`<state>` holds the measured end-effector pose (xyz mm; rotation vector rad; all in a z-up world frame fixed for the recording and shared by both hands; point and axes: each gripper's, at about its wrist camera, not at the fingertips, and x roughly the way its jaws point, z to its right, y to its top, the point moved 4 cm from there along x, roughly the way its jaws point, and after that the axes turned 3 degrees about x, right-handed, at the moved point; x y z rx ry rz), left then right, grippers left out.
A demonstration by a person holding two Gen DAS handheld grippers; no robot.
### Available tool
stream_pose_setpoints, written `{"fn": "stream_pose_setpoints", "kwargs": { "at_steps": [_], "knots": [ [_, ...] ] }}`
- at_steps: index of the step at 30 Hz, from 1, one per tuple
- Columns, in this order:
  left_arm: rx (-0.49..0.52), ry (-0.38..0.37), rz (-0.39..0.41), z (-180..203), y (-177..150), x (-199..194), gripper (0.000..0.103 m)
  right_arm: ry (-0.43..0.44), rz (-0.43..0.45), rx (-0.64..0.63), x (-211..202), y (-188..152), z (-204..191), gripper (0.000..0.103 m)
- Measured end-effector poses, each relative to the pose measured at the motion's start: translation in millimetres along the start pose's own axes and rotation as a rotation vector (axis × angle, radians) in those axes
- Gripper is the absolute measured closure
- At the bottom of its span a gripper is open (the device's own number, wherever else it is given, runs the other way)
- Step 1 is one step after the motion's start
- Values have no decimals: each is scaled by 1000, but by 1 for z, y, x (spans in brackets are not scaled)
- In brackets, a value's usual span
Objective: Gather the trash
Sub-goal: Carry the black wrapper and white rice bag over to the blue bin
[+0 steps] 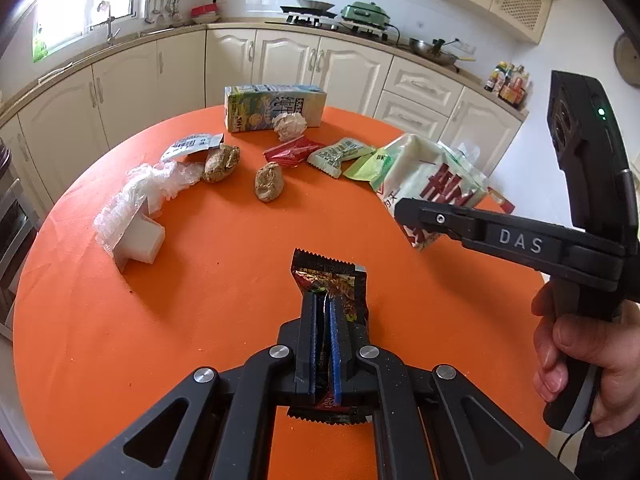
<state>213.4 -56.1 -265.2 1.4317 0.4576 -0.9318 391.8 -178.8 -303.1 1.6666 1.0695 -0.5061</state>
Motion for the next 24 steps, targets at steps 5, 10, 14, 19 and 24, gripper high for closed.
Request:
{"fn": "stream_pose_setpoints", "kwargs": {
  "at_steps": [5, 10, 14, 19, 24],
  "knots": [
    [21, -12, 52, 10, 9, -20, 102, -8, 48, 26, -38, -9, 9, 87],
    [55, -30, 119, 29, 28, -44, 102, -38, 107, 52, -77, -13, 21, 87],
    [104, -57, 175, 57, 47, -61, 102, -69, 166, 66, -115, -15, 34, 87],
    [167, -140, 219, 110, 70, -68, 102, -137, 237, 103, -167, -21, 62, 87],
    [247, -247, 219, 178, 85, -55, 102, -225, 292, 179, -215, -36, 107, 87]
  ]
}}
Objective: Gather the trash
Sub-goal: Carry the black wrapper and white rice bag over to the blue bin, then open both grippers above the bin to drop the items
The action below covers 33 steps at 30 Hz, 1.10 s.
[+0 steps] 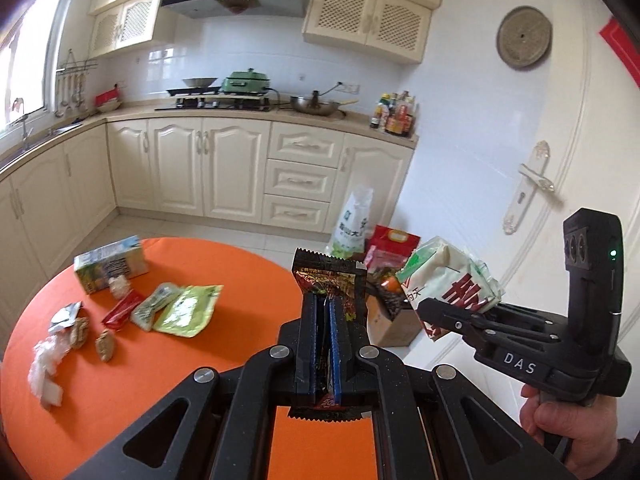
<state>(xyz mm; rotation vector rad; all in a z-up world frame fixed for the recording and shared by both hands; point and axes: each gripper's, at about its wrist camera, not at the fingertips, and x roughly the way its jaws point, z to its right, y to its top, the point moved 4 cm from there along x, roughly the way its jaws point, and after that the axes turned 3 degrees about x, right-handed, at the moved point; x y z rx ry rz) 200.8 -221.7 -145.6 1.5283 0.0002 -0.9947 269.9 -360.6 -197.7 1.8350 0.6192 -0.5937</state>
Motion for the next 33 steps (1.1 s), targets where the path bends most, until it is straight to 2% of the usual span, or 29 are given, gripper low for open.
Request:
{"fn": "stream_pose_setpoints", "kwargs": {
  "at_steps": [7, 12, 16, 20, 21, 24, 25, 26, 27, 28, 29, 30, 31, 33],
  "knots": [
    [69, -152, -82, 75, 11, 72, 102, -139, 11, 133, -28, -14, 95, 87],
    [114, -205, -179, 110, 7, 132, 102, -212, -40, 234, -19, -39, 163, 87],
    [145, -214, -274, 125, 2, 193, 102, -230, -95, 305, 2, -66, 208, 87],
    [162, -207, -389, 140, -3, 254, 102, -232, -213, 386, 47, -101, 254, 87],
    [165, -206, -406, 141, 3, 274, 102, -243, -238, 401, 58, -110, 264, 86],
    [212, -175, -425, 153, 13, 293, 100, -264, -345, 439, 92, -143, 286, 83],
    [226, -161, -427, 160, 17, 300, 95, -278, -365, 439, 99, -151, 290, 82],
    [238, -146, -426, 164, 18, 303, 86, -282, -377, 445, 104, -158, 294, 75],
    [244, -134, -424, 165, 21, 306, 77, -281, -383, 458, 107, -164, 298, 59],
    [242, -123, -418, 170, 19, 305, 53, -288, -384, 472, 108, -167, 301, 49],
    [235, -111, -411, 173, 17, 305, 30, -294, -377, 485, 106, -169, 303, 30],
    [227, -101, -400, 176, 15, 307, 21, -298, -362, 495, 103, -170, 304, 17],
    [222, -95, -388, 178, 12, 306, 11, -302, -348, 502, 100, -170, 304, 13],
    [221, -91, -379, 181, 6, 295, 5, -317, -325, 517, 93, -169, 305, 0]
  ]
}}
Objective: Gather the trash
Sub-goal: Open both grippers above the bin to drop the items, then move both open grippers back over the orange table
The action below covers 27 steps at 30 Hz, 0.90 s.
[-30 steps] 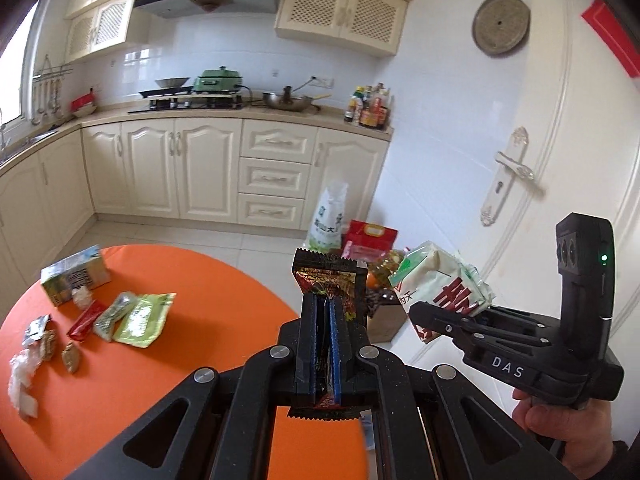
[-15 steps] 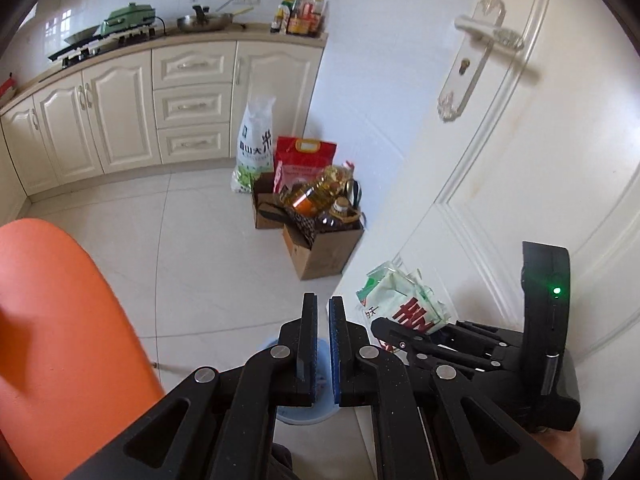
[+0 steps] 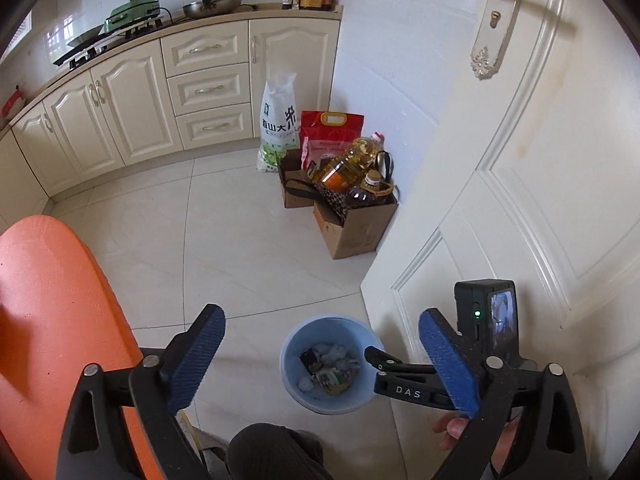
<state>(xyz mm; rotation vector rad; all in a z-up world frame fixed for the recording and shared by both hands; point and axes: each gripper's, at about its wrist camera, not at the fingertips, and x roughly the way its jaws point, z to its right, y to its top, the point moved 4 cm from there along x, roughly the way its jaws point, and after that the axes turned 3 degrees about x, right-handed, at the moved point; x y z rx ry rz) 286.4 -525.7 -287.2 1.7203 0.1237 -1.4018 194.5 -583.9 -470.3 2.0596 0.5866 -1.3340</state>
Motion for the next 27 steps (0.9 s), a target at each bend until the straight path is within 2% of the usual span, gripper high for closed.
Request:
{"fn": "stream_pose_setpoints", "kwargs": {
  "at_steps": [3, 7, 12, 18, 27],
  "knots": [
    [5, -9, 5, 9, -10, -14, 1, -25, 30, 37, -13, 0, 2, 0],
    [-2, -25, 53, 2, -22, -40, 1, -3, 89, 42, -48, 4, -12, 0],
    [-42, -39, 154, -20, -39, -108, 1, 20, 193, -4, -107, 6, -48, 0],
    [-114, 5, 289, -61, -84, -204, 1, 79, 320, -122, -176, 6, -122, 0],
    [-275, 148, 432, -122, -181, -330, 1, 222, 409, -335, -231, -18, -259, 0]
  ]
}}
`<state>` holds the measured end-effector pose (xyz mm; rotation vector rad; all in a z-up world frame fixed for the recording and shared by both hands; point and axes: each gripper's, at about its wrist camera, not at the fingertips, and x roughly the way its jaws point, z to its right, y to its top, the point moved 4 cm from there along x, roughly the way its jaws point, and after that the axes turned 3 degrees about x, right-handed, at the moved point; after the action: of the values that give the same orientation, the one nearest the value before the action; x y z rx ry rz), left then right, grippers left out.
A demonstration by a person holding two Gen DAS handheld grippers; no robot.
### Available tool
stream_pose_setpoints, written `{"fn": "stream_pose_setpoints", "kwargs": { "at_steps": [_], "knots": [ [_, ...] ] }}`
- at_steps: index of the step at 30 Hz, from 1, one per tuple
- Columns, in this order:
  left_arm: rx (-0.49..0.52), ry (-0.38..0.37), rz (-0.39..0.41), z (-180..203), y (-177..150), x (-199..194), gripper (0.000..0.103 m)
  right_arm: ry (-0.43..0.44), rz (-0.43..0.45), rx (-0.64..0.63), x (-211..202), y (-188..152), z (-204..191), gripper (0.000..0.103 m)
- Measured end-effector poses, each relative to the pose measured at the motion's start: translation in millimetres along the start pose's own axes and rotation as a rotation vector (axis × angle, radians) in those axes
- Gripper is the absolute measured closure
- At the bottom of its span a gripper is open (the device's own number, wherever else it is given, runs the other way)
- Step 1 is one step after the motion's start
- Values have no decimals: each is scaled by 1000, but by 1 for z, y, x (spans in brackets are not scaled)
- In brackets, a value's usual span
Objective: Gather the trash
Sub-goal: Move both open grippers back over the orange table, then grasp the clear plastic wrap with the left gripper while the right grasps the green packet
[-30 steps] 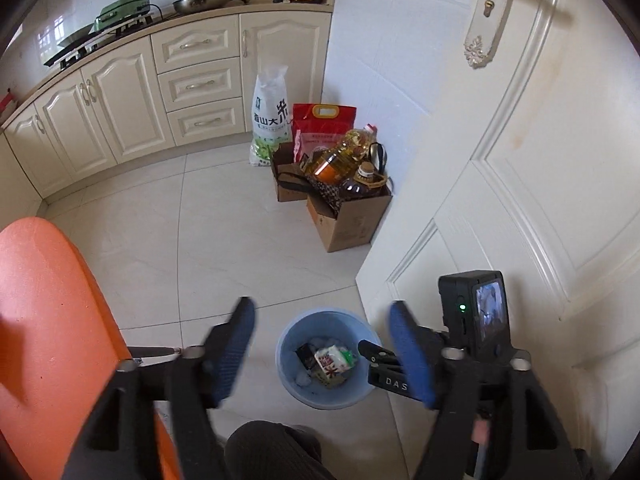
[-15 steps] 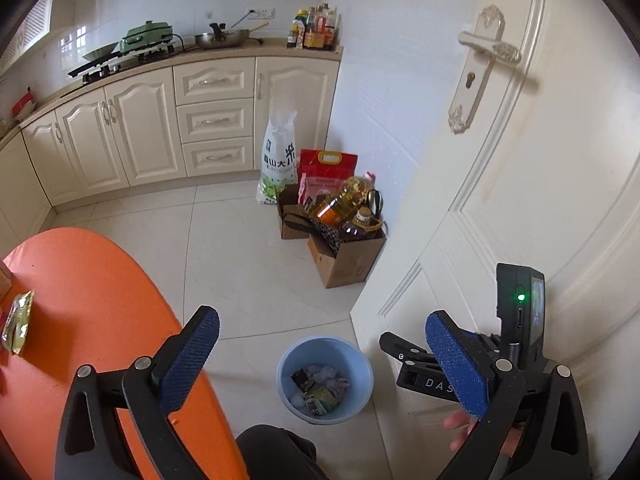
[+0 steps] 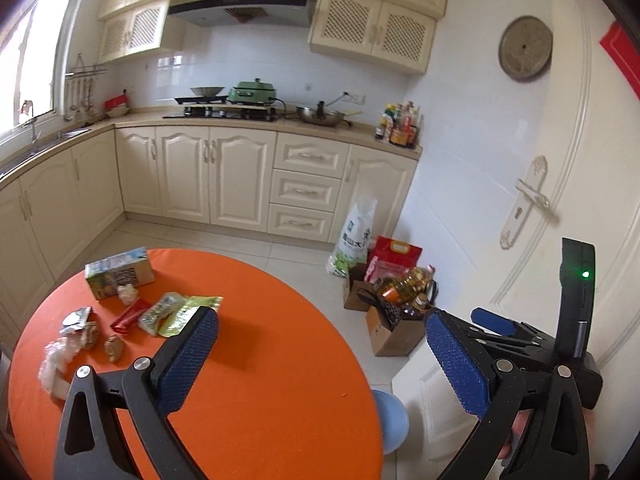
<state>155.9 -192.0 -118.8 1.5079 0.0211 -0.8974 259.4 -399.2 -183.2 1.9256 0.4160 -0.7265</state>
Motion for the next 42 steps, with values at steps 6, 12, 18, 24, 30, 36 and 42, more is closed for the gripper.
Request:
{"fn": "stream_pose_setpoints", "kwargs": {
  "at_steps": [6, 12, 18, 24, 30, 36, 42],
  "knots": [
    [-67, 126, 71, -52, -20, -82, 1, 102, 49, -115, -11, 13, -90, 0],
    [-119, 256, 130, -79, -31, -141, 1, 183, 88, -219, -22, 16, -167, 0],
    [-163, 381, 161, -99, -42, -190, 1, 225, 126, -322, -37, 5, -226, 0],
    [-191, 460, 135, -101, -64, -213, 1, 225, 125, -392, -36, -10, -255, 0],
    [-213, 497, 72, -119, -76, -199, 1, 191, 17, -374, 16, -20, -246, 0],
    [-255, 487, -18, -160, -74, -154, 1, 116, -101, -380, 83, -32, -232, 0],
    [-266, 480, -116, -190, -72, -96, 1, 62, -229, -359, 156, -44, -215, 2]
  ]
}}
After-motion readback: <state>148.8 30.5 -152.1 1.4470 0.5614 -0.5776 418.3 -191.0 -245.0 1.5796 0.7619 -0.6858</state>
